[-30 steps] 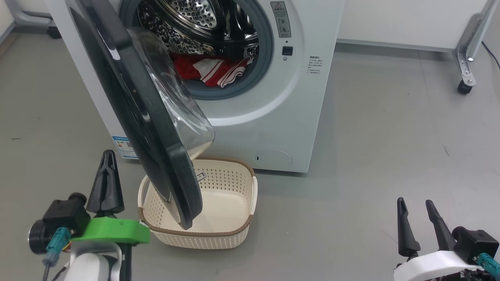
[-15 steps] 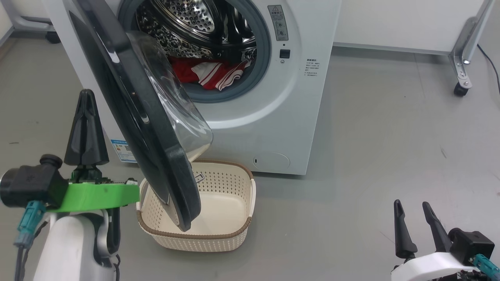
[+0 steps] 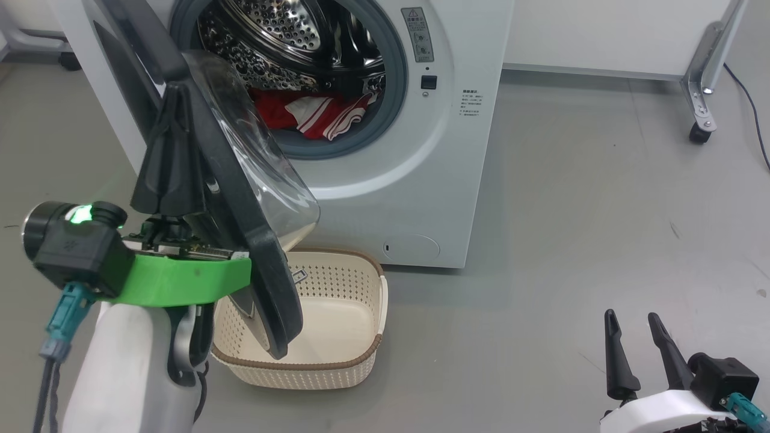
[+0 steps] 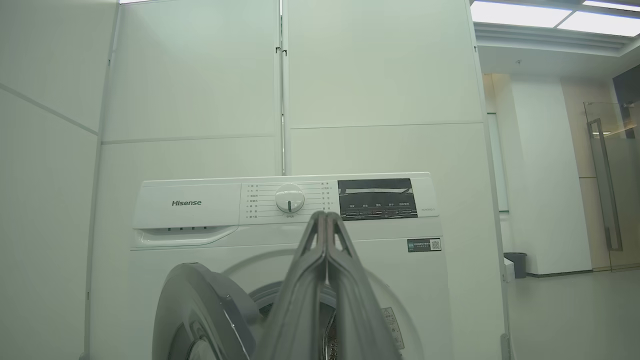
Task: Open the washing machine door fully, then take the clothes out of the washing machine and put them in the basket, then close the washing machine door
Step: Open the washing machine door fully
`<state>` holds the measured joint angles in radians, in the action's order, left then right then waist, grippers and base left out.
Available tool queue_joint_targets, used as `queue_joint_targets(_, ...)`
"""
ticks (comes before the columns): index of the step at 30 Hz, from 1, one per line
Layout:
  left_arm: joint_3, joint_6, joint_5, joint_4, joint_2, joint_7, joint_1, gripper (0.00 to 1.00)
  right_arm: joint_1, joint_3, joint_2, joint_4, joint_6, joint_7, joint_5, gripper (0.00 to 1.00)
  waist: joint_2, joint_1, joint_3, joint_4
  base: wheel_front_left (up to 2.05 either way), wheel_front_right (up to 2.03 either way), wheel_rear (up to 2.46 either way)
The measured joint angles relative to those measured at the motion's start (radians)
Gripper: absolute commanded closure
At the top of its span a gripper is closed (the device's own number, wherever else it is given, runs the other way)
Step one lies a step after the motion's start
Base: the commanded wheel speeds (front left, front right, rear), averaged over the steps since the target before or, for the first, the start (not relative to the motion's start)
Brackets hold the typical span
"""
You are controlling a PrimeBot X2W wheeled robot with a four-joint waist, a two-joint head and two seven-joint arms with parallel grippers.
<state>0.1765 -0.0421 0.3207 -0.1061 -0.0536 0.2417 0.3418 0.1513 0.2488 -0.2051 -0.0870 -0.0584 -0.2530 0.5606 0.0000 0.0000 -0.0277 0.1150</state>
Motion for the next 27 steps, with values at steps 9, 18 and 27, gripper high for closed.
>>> queue_joint_targets(9, 0.100, -0.017, 0.001, 0.021, 0.003, -0.079, 0.000, 1.00, 0.000, -0.009, 0.001, -0.005, 0.005, 0.000, -0.008, 0.00, 0.0000, 0.0000, 0.002, -0.018, 0.00, 0.00, 0.00)
queue_joint_targets(18, 0.196, -0.026, 0.020, 0.107, 0.005, -0.164, -0.081, 1.00, 0.000, -0.013, 0.008, -0.011, 0.013, 0.000, -0.009, 0.00, 0.0000, 0.0000, 0.007, -0.032, 0.00, 0.00, 0.00)
queue_joint_targets(27, 0.239, -0.025, 0.065, 0.197, 0.005, -0.224, -0.144, 1.00, 0.000, -0.019, 0.010, -0.018, 0.016, 0.000, -0.015, 0.00, 0.0000, 0.0000, 0.013, -0.041, 0.00, 0.00, 0.00)
